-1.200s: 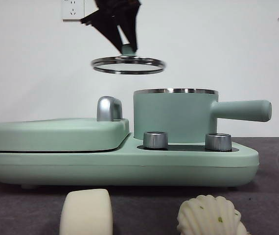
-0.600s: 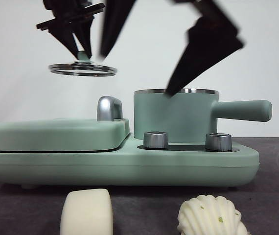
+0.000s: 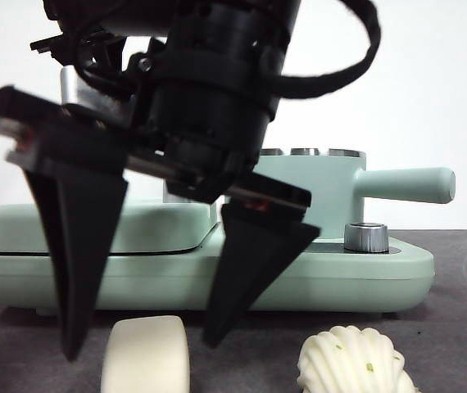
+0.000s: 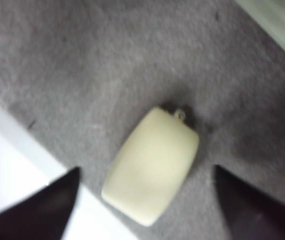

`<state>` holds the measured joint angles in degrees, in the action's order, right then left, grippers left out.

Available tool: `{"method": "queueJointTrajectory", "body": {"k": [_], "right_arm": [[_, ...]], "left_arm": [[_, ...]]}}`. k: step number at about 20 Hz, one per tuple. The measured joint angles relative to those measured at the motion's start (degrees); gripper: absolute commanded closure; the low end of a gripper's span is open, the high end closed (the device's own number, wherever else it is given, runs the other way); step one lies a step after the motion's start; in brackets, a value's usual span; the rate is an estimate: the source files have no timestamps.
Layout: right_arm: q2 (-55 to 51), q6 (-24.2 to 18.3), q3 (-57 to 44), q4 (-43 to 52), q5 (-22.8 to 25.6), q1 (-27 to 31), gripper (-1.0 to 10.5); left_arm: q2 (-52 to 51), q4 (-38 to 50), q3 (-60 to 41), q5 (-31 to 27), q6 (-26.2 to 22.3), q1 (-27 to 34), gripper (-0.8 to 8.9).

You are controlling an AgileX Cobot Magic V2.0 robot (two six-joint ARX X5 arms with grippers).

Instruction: Put the buns in a small steamer

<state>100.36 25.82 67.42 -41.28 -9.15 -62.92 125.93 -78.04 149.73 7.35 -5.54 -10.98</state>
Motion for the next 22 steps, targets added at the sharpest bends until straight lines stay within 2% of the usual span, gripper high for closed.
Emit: {"method": "queueJointTrajectory", "body": {"k": [4,7,11,15,22], "right_arm": [[1.0,0.0,0.0,0.3,0.0,0.0,8.1],[1.0,0.0,0.9,-0.3,-0.3,0.0,8.1],[1.2,-2.2,12.1,-12.3,-0.5,2.5,8.1],[1.2,-7.3,27.5,-25.7,1.7,9.3,8.1],[7.9,-13.5,49.9,-31.8,1.7,25.3,8.1]], "left_arm": [[0.0,0.0,0.0,0.0,0.0,0.3,7.95],[0.0,-0.2,0.0,0.0,0.0,0.2,7.95],[0.0,-0.2,0.0,0.0,0.0,0.3,7.95],[0.0,-0.2,0.0,0.0,0.1,0.5,7.95],[0.0,-0.2,0.0,0.0,0.2,0.5,7.95]]}}
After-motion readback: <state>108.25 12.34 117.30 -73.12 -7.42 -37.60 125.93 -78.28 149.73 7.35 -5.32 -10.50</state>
